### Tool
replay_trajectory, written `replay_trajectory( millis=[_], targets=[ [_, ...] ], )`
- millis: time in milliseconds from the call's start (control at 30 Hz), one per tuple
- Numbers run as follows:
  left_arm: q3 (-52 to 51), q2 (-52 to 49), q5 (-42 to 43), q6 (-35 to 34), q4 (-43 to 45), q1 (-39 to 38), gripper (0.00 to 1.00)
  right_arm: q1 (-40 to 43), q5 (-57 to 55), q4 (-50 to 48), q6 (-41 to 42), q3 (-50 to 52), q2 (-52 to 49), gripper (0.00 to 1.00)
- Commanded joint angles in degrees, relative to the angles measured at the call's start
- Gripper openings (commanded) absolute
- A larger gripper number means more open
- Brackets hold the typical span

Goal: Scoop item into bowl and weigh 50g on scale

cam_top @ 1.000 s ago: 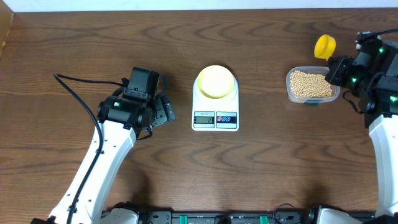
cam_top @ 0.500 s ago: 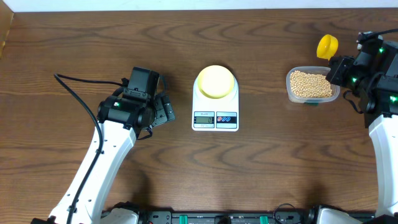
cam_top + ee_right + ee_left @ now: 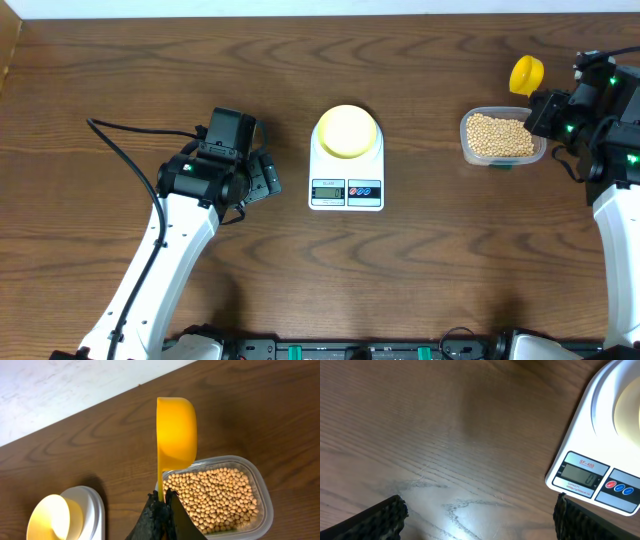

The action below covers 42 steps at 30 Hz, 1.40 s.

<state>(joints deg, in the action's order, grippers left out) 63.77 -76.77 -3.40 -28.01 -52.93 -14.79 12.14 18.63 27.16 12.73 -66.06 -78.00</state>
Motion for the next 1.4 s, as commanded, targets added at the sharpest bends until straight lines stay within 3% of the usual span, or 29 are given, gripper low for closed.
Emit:
replay_trajectory(
  millis=[0,600,933,1367],
  targets=[
    [-0.02,-0.39,-1.4,0.98,-0.17,0.15,0.96,-0.24,0.57,-0.15,-0.61,-0.87,-0.02,0.01],
    [-0.02,-0.39,-1.4,1.01,-0.15,0.15,0.96,-0.24,1.64,0.37,-0.5,-0.87,-0.02,0.01],
    [-0.02,-0.39,-1.4,1.01,-0.15,0.15,0.96,-0.24,2.93,4.02,11.93,-0.87,-0.02,0.01],
    [-0.02,-0.39,-1.4,0.98,-0.15,0.15,0.96,-0.24,7.67,11.13,10.49,-0.87,-0.02,0.01]
  ],
)
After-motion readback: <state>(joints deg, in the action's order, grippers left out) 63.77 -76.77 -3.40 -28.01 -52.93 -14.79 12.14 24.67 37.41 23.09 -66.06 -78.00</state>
